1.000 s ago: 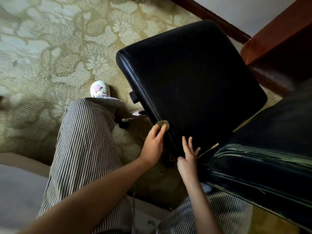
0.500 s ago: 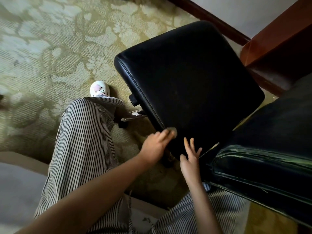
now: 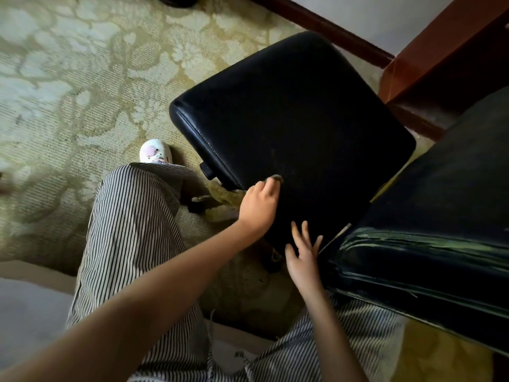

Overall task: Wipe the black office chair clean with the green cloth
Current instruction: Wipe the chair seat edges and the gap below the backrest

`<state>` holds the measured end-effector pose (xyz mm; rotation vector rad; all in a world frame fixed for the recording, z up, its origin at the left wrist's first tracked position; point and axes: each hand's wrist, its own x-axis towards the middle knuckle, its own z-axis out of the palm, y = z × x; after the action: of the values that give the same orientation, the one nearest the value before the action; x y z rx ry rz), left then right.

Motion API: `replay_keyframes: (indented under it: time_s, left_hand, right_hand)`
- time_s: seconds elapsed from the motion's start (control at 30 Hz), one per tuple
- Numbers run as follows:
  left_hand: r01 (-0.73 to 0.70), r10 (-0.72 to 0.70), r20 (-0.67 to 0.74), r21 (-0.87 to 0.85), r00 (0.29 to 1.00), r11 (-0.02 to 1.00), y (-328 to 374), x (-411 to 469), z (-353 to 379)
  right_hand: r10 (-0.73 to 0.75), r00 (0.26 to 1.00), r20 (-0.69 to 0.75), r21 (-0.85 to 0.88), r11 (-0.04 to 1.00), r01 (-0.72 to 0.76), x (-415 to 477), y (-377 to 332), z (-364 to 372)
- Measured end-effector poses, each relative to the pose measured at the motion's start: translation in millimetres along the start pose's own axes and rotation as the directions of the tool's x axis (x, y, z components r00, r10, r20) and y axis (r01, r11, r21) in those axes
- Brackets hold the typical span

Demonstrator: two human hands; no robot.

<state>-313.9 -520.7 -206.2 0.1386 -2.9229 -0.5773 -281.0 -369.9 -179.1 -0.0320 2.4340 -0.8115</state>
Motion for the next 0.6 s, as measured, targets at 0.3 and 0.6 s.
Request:
replay_keyframes:
  time_s: [0.3, 0.6]
  left_hand:
    - [-0.213, 0.286, 0.236, -0.294, 0.929, 0.932, 20, -4, -13]
    - [0.37, -0.375, -0.027, -0.101, 0.927, 0.923, -26, 76, -16]
  right_hand:
    - [-0.029, 0.981, -0.194, -0.211, 0.977, -0.013, 7, 6, -25]
    - [-0.006, 0.999, -0.036, -0.437, 0.9, -0.01, 31, 15, -38]
